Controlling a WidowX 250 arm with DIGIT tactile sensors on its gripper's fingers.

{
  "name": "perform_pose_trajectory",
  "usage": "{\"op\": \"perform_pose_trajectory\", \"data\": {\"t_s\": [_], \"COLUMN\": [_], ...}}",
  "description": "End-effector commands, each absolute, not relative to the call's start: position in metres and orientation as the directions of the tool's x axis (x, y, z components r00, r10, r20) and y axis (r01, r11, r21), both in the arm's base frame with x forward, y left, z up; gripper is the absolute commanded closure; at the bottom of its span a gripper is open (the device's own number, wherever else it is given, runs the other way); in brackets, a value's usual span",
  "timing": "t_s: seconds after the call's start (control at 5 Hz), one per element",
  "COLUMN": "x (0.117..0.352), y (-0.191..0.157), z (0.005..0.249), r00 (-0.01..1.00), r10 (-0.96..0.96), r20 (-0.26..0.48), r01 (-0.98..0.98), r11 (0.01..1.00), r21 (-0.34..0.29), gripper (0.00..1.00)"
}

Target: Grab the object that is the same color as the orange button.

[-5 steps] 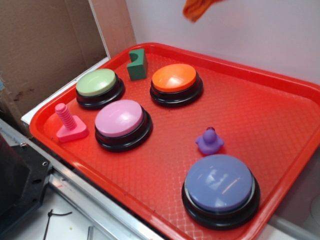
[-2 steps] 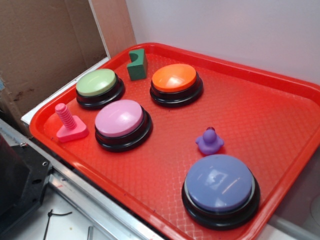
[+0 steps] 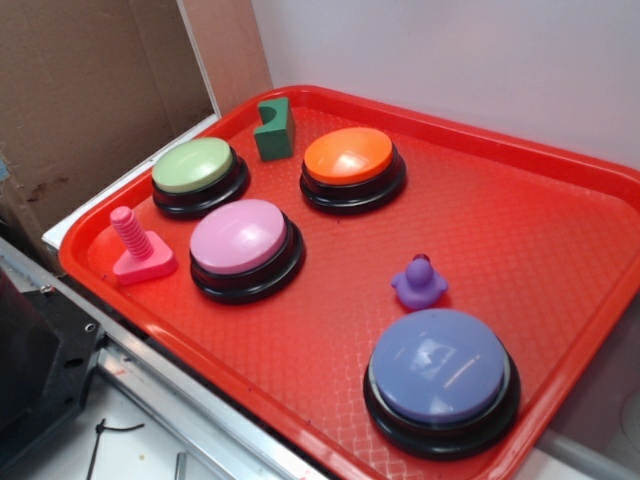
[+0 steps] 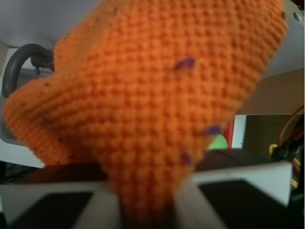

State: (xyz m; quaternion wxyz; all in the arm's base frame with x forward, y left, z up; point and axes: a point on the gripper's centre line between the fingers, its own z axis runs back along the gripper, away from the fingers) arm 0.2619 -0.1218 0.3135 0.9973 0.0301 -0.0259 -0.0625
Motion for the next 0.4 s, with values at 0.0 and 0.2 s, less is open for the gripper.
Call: {"op": "perform_pose_trajectory", "data": {"t_s": [0.0,0.2], "x": [0.253,0.2539], "y": [-0.1415,-0.1406], "z": [0.3052,0.3043], "r00": [0.989,0.989], "r10": [-0.127,-0.127], "r20": [0.075,0.08], "r01": [0.121,0.121], "r11": [0.99,0.99], "r21": [0.076,0.068], "gripper": [1.0,1.0]}}
